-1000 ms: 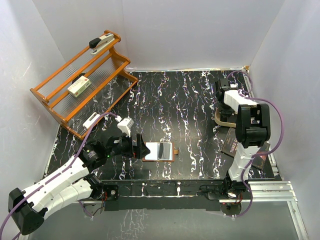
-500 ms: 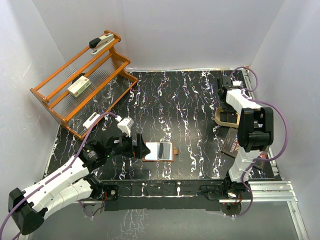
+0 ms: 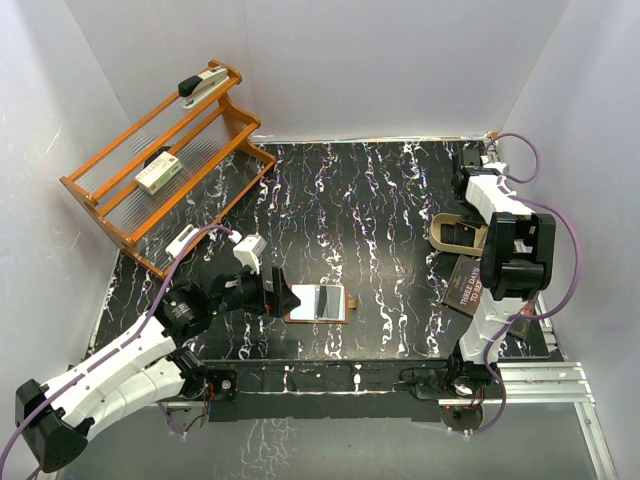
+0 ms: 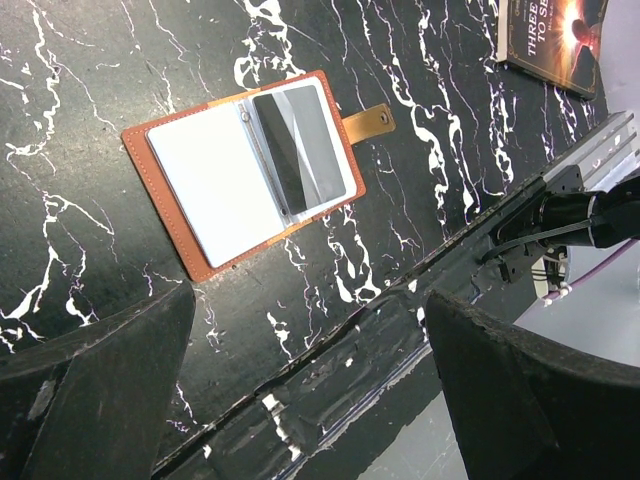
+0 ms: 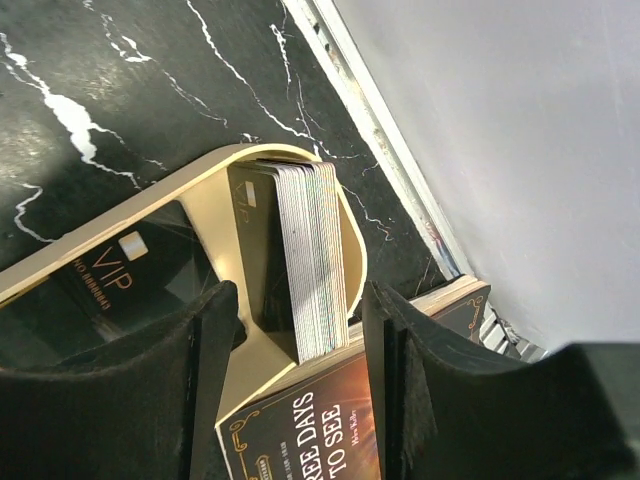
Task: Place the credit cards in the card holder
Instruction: Pick up the credit card from the storage box.
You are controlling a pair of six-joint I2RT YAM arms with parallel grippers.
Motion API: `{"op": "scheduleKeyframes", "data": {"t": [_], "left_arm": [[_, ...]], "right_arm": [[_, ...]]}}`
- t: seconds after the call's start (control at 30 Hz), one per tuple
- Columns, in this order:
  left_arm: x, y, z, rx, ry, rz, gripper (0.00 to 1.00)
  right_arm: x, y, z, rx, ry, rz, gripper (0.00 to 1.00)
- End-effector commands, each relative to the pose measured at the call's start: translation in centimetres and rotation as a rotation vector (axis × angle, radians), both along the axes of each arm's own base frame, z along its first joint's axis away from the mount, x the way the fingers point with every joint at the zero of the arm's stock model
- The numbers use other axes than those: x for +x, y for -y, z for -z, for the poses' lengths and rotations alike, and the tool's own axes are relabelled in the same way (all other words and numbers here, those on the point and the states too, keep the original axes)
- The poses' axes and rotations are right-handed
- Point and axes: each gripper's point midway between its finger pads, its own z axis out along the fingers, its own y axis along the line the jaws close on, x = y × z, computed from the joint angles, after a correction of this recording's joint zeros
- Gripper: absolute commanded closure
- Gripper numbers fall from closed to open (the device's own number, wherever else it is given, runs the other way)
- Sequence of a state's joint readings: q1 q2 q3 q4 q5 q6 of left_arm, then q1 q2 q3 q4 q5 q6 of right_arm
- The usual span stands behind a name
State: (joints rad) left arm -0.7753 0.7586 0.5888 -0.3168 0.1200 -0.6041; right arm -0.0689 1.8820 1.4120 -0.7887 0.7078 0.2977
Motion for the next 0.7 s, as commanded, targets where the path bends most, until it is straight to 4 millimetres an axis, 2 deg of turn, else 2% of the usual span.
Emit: {"op": "scheduleKeyframes", "data": {"t": [0.0, 0.17, 0.4, 0.67], "left_arm": [[-0.1, 0.3, -0.9, -0.033, 0.025, 0.021, 0.02], [-0.2, 0.3, -1.1, -0.039, 0.031, 0.02, 0.02], [-0.2, 0.3, -1.2, -0.047, 0.034, 0.023, 0.01], [-0.3, 0.4, -1.2, -0.051, 0.035, 0.028, 0.02]], "right_arm": [[0.7, 1.0, -0.3, -0.026, 0.015, 0.036, 0.49], [0.2, 1.6, 0.5, -0.05, -0.028, 0.049, 0.52], [-0.1, 2.5, -1.6, -0.102, -0.021, 0.07, 0.62], [-0.3, 3.3, -2.2, -0.095, -0.018, 0.082, 0.74]]}}
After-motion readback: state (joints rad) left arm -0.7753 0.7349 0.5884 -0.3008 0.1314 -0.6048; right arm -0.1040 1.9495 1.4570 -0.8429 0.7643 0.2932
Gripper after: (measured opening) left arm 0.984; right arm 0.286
